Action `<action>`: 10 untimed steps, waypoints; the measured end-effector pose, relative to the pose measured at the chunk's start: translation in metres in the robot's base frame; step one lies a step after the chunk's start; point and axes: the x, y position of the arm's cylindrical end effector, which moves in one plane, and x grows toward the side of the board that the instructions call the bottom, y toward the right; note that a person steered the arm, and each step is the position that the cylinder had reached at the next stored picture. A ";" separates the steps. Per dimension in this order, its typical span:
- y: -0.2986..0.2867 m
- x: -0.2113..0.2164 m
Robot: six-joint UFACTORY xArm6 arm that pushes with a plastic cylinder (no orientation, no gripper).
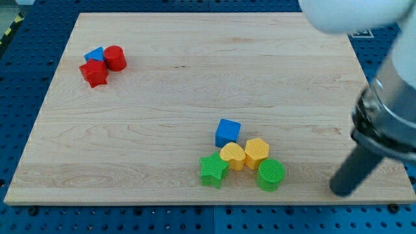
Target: Place the yellow heart top left to the blue cube
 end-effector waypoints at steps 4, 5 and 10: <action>-0.117 0.002; -0.121 0.002; -0.143 -0.025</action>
